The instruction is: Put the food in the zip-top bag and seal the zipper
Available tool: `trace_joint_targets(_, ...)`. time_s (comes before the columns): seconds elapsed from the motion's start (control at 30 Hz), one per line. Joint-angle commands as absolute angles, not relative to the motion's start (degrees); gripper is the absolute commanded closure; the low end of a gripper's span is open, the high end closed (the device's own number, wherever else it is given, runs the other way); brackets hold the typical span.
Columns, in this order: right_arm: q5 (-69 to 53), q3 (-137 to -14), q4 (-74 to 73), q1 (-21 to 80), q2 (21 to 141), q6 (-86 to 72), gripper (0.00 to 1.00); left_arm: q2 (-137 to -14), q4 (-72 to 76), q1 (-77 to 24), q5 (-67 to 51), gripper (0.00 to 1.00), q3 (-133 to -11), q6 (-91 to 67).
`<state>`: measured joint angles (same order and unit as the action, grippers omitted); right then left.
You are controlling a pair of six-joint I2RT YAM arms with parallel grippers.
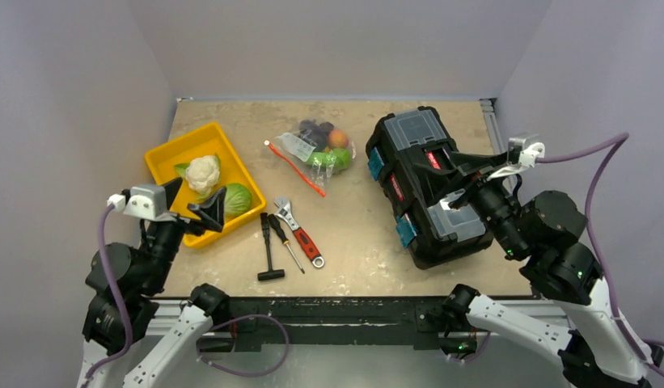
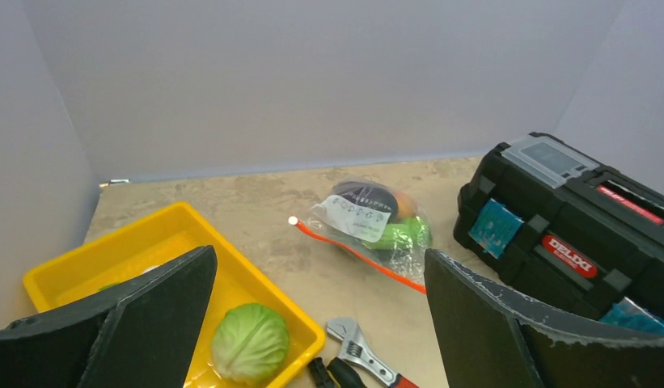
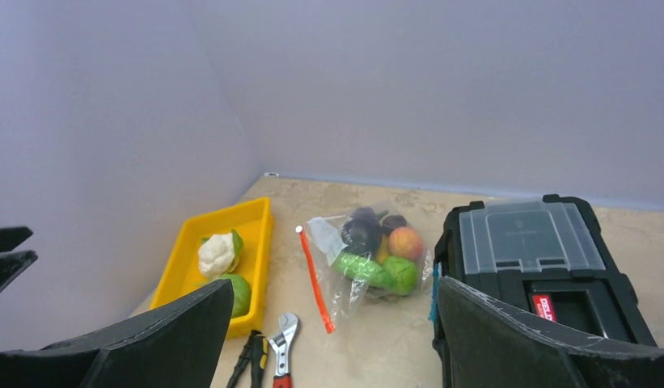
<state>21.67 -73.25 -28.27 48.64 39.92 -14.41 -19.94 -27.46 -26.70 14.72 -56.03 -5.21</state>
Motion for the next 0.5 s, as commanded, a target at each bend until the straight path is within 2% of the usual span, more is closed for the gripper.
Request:
trace_joint_targets(0.0, 25.5, -73.6, -30.6, 48.7, 39.1, -16.8, 0.01, -14.4, -34.3, -26.6, 12.5, 0.0, -57.7, -10.3)
trace_joint_targets(0.47, 28.9, -73.9, -30.0, 48.7, 35.8, -18.2, 0.01, -9.6, -40.7, -26.6, 15.7, 0.0, -64.1, -8.1)
